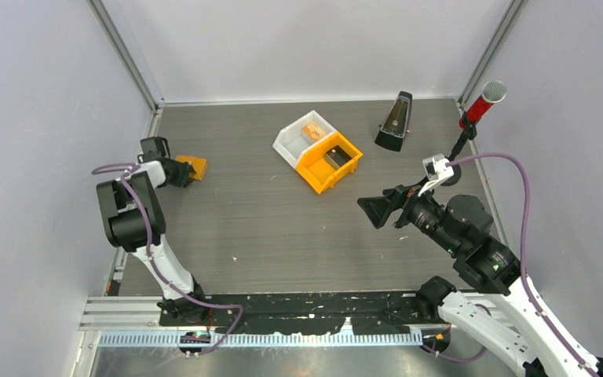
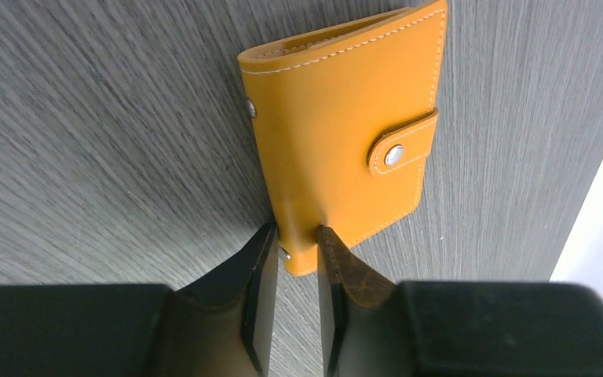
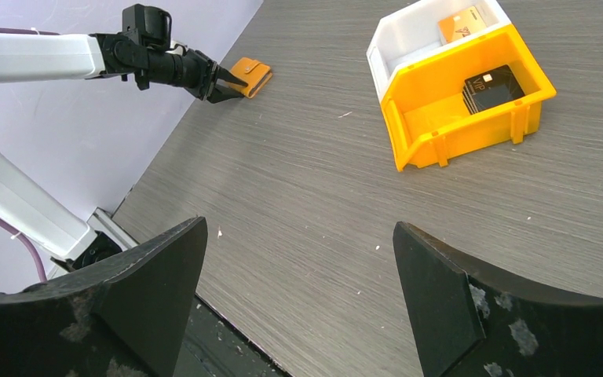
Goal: Take the credit cards out of the card holder
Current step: Move the card holder to the center of the board.
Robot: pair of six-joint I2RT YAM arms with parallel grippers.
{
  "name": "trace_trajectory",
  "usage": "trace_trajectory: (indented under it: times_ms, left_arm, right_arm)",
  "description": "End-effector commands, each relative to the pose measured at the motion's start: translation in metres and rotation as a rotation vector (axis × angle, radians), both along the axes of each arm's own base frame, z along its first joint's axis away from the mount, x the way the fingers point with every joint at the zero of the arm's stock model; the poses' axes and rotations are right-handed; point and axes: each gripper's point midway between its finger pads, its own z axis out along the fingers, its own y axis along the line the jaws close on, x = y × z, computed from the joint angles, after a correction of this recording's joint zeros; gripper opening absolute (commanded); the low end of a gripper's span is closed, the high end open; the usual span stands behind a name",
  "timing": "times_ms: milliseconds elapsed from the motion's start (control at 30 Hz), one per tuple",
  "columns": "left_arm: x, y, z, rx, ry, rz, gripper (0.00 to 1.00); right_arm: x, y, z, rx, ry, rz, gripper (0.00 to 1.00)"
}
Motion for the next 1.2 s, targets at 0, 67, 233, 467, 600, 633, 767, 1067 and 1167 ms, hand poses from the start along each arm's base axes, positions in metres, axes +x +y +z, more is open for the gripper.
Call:
trace_trajectory:
  times_ms: [0,67,233,467,600,633,767,1067,1167]
  left_arm:
    - [0.002,0.000,0.000,-0.013,0.008,-0.015,0.18]
    - [-0.001,-0.001,0.003,-0.006,0.012,-0.026,0.11]
    - [-0.016,-0.002,0.014,0.023,0.022,-0.043,0.00]
    - [-0.038,-0.009,0.019,0.037,0.005,-0.051,0.00]
    - [-0.057,-0.021,0.016,0.041,0.001,-0.085,0.00]
    - [-0.061,-0.028,0.016,0.045,0.000,-0.108,0.00]
    - [-0.080,-0.054,0.015,0.042,0.002,-0.200,0.00]
    - [-0.125,-0.143,0.008,-0.017,-0.039,-0.463,0.00]
    - [-0.142,-0.182,0.011,-0.029,-0.046,-0.598,0.00]
  right_arm:
    - [-0.001,-0.004,0.032,0.071,-0.065,-0.019,0.97]
    - [-0.003,-0.005,0.033,0.080,-0.065,-0.025,0.97]
    - [-0.001,-0.013,0.033,0.097,-0.059,-0.068,0.98]
    - [-0.003,-0.013,0.032,0.126,-0.038,-0.072,0.98]
    - [-0.003,-0.014,0.027,0.127,-0.031,-0.082,0.99]
    - [-0.003,-0.015,0.026,0.126,-0.028,-0.085,0.99]
    - [0.000,-0.016,0.014,0.100,-0.004,-0.103,0.99]
    - [-0.003,-0.020,-0.020,0.013,0.034,-0.098,0.97]
    - [-0.004,-0.025,-0.018,-0.007,0.000,-0.106,0.97]
